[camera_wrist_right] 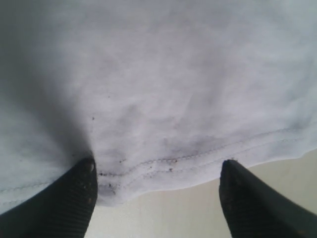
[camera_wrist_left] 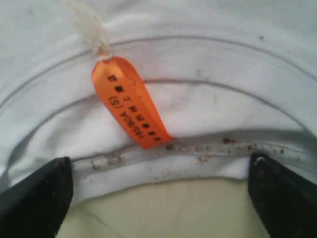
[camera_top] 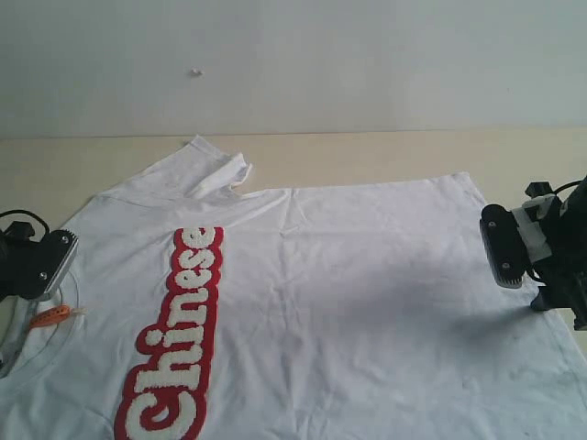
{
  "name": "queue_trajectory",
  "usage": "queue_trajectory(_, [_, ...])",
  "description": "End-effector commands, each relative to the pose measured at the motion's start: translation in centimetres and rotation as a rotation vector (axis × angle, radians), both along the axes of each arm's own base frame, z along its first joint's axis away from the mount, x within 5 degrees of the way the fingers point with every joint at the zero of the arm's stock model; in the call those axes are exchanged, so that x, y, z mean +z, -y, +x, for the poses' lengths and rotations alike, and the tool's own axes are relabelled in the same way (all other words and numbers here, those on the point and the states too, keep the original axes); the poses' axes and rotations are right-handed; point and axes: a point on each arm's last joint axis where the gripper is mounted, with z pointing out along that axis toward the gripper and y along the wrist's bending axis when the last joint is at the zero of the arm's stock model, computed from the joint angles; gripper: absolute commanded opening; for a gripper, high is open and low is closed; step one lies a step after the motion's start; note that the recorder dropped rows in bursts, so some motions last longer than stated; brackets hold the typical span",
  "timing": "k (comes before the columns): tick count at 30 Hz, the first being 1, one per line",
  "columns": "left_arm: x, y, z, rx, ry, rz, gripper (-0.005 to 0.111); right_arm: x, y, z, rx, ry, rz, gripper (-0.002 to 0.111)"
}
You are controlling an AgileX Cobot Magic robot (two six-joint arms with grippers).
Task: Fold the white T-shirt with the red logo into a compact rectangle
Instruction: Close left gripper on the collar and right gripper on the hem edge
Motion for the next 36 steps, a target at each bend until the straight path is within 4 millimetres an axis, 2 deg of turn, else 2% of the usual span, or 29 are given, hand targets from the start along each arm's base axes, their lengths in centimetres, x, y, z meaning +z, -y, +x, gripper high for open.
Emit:
queue_trajectory(1, [-3.1,0.6,-0.7,0.095,-0.057,-0.052,0.093,-2.2,0.0,-0.6,-0.015,-0.082,0.016,0.068])
queue_trajectory(7, [-3.1,0.6,-0.7,0.095,-0.057,-0.052,0.093,-3.5,0.0,-0.8,-0.016,-0.130,0.022,0.067])
queue_trajectory(11, [-3.2,0.6,-0.6,0.095,-0.044,-0.053,0.093,-4.9,0.0,-1.5,-0.014,-0.221,0.026,0.056])
queue_trajectory(15, [-3.2,0.6,-0.5,0.095,-0.041,-0.053,0.093,-5.9,0.0,-1.3,-0.012,-0.214,0.028,0.055])
queue_trajectory(19, [-3.2,0.6,-0.5,0.095,-0.039,-0.053,0.093,-8.2,-0.1,-1.5,-0.012,-0.244,0.036,0.055])
queue_trajectory(21, [-3.2,0.6,-0.5,0.095,-0.038,-0.053,0.093,-8.3,-0.1,-1.5,-0.088,-0.243,0.048,0.055])
queue_trajectory(29, [-3.1,0.6,0.1,0.096,0.027,-0.057,0.093,-6.0,-0.3,-2.6,-0.238,-0.322,0.067,0.056])
queue_trajectory(32, [-2.5,0.7,0.6,0.107,0.092,-0.069,0.093,-4.3,-0.4,-3.1,-0.242,-0.279,0.071,0.056])
queue_trajectory(36, [-2.5,0.7,0.6,0.116,0.091,-0.074,0.093,-3.6,-0.6,-3.5,-0.280,-0.266,0.102,0.056])
